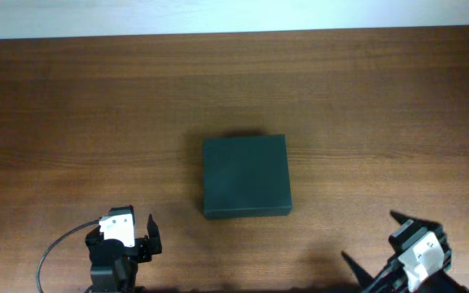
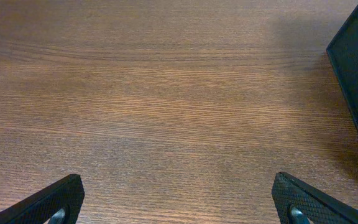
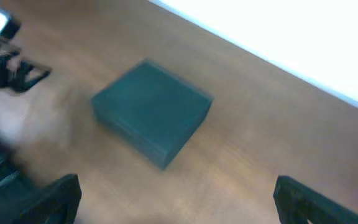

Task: Pack container

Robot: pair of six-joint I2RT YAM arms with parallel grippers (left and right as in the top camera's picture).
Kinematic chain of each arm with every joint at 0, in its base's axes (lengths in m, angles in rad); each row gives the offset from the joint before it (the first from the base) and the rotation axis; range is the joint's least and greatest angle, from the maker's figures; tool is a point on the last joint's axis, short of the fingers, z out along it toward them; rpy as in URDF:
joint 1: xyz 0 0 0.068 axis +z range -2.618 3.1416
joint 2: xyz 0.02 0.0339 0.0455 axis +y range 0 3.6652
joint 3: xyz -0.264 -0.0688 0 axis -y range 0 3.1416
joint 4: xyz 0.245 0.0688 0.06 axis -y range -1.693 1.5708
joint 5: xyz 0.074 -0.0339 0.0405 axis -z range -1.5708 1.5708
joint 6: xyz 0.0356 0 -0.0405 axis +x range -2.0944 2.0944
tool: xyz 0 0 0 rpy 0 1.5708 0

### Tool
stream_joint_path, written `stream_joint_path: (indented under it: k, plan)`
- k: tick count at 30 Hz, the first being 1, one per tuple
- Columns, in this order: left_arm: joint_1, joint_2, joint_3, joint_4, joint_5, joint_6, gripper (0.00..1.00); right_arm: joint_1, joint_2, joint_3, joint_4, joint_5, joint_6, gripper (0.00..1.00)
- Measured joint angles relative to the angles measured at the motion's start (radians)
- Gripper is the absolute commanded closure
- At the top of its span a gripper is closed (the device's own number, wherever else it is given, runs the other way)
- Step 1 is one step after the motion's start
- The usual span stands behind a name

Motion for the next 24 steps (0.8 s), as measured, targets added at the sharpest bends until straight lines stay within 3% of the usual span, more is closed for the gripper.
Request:
stream_joint_path:
  k: [9,16,24]
  plan:
    - [0.0,0.0,-0.002,0.001,0.0,0.0,0.01,0.0,-0.196,-0.408,0.359,0.171,0.159,0.01]
    - [0.0,-0.001,-0.003,0.001,-0.003,0.0,0.01,0.0,-0.292,-0.707,0.509,0.302,0.343,0.01]
    - [0.0,-0.001,-0.003,0.001,-0.003,0.0,0.01,0.0,-0.38,-0.917,0.636,0.378,0.491,0.01]
